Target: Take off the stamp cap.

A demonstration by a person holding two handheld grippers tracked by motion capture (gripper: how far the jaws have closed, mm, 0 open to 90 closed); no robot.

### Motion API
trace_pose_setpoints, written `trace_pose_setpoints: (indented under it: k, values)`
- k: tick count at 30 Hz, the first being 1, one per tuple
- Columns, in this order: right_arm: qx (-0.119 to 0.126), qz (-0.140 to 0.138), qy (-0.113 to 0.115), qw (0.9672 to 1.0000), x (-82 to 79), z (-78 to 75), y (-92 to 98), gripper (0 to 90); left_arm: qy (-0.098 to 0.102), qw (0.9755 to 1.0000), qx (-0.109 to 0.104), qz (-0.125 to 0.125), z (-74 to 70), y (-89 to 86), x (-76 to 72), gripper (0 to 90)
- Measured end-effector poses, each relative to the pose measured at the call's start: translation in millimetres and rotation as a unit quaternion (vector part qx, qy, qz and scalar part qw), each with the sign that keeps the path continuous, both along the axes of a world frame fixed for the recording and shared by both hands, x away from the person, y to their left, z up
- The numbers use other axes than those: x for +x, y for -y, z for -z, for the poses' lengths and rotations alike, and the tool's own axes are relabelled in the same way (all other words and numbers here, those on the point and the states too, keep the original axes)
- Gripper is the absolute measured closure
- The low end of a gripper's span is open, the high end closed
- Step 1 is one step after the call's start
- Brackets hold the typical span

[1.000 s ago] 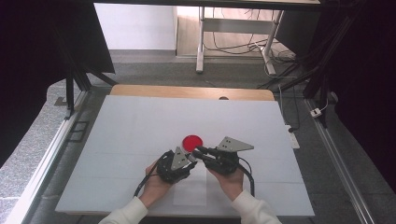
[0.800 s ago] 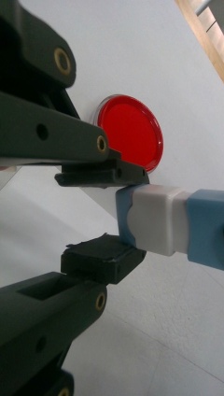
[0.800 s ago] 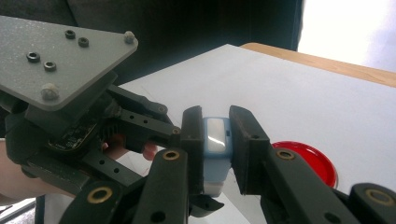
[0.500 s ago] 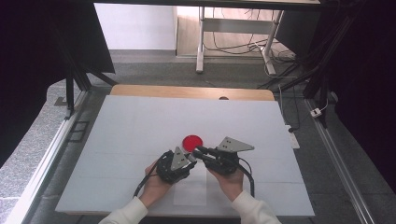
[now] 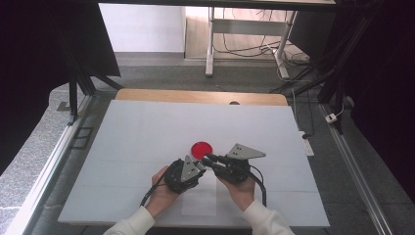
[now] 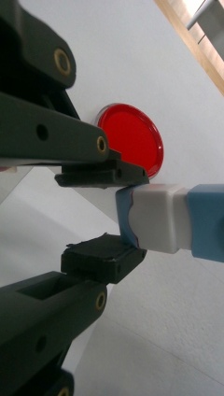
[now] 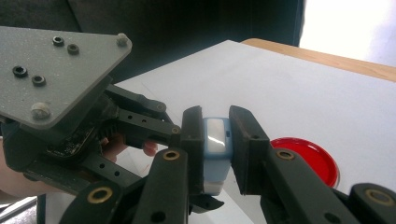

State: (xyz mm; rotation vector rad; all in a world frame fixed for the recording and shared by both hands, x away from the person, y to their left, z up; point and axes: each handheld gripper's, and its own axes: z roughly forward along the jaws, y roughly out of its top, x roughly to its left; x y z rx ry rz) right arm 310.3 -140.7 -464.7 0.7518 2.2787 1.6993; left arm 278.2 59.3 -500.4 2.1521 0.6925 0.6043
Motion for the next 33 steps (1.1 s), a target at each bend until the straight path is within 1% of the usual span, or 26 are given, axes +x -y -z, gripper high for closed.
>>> trace_pose_setpoints:
  k: [2, 3, 7, 10, 12, 13, 15, 16, 17, 19, 21, 22, 23, 24, 25, 26, 29, 30, 31, 33]
  values:
    - [0.003, 0.003, 0.003, 1.0, -0.6, -0.5, 0.6, 75.9, -0.017, 0.9994, -0.029, 0.003, -0.1, -3.0, 2.2, 64.9]
    - [0.004, 0.004, 0.004, 1.0, -0.9, -0.7, 1.0, 75.9, -0.019, 0.9992, -0.034, 0.003, 0.1, -3.5, 2.5, 64.8]
    - [0.003, 0.006, 0.005, 1.0, -2.1, 0.2, 0.7, 76.0, -0.021, 0.9992, -0.033, 0.001, 1.3, -3.0, 1.9, 64.8]
    - [0.004, 0.007, 0.004, 1.0, -1.9, 0.5, 0.7, 75.9, -0.028, 0.9988, -0.041, 0.003, 1.5, -3.7, 2.6, 64.9]
    - [0.002, 0.005, 0.002, 1.0, -1.2, 0.0, 0.8, 75.9, -0.042, 0.9976, -0.055, 0.005, 2.3, -4.8, 4.1, 64.8]
    - [0.0, 0.005, 0.002, 1.0, -0.8, -0.4, 0.6, 75.9, -0.043, 0.9976, -0.055, 0.006, 2.7, -4.6, 4.2, 64.8]
    - [-0.007, 0.003, 0.006, 1.0, -0.9, -1.1, -0.3, 75.8, -0.058, 0.9956, -0.072, 0.008, 3.5, -5.8, 5.8, 64.7]
    - [-0.008, 0.003, 0.007, 0.9999, -1.1, -1.3, -0.7, 75.8, -0.063, 0.9951, -0.075, 0.006, 3.9, -6.1, 6.3, 64.7]
    - [-0.009, 0.003, 0.007, 0.9999, -1.1, -1.4, -0.8, 75.8, -0.061, 0.9954, -0.074, 0.007, 4.1, -6.4, 6.4, 64.8]
    - [-0.011, 0.003, 0.007, 0.9999, -1.1, -1.1, -0.7, 75.9, -0.049, 0.997, -0.06, 0.004, 3.9, -5.6, 5.1, 64.9]
    - [-0.01, 0.002, 0.006, 0.9999, -0.9, -0.9, -0.8, 75.9, -0.045, 0.9974, -0.055, 0.004, 3.9, -5.3, 4.7, 64.8]
    - [-0.013, 0.0, 0.005, 0.9999, -0.6, -1.0, -0.8, 75.9, -0.033, 0.9985, -0.043, 0.002, 4.0, -4.1, 3.5, 65.0]
    - [-0.013, 0.0, 0.005, 0.9999, -0.6, -1.0, -0.8, 75.9, -0.022, 0.9997, -0.007, -0.001, 4.8, -1.2, 2.3, 65.0]
    - [-0.005, 0.006, 0.011, 0.9999, -1.0, -1.7, 0.3, 76.0, -0.013, 0.9997, 0.019, 0.0, 8.2, 1.0, 1.1, 65.0]
    - [-0.005, 0.014, 0.021, 0.9997, -0.9, -5.0, 2.8, 76.0, -0.012, 0.9995, 0.031, 0.0, 11.5, 1.7, 0.9, 65.0]
    - [0.003, 0.019, 0.023, 0.9995, 0.4, -9.2, 6.8, 76.1, -0.013, 0.9996, 0.026, 0.0, 12.6, 1.0, 1.1, 65.1]
    - [0.024, 0.032, 0.024, 0.9989, 3.9, -17.6, 19.7, 76.0, -0.011, 0.9999, 0.002, 0.0, 7.4, -2.5, 2.1, 65.1]
    - [0.027, 0.035, 0.02, 0.9988, 4.6, -18.1, 22.1, 76.0, -0.011, 0.9999, -0.003, -0.001, 6.1, -3.6, 2.2, 65.0]
    - [0.028, 0.035, 0.018, 0.9988, 5.2, -18.0, 23.3, 76.1, -0.011, 0.9999, -0.001, 0.0, 5.4, -5.0, 2.4, 65.0]
    - [0.024, 0.034, 0.018, 0.999, 5.5, -17.3, 23.3, 76.0, -0.012, 0.9999, -0.005, -0.004, 5.3, -6.7, 2.6, 65.0]
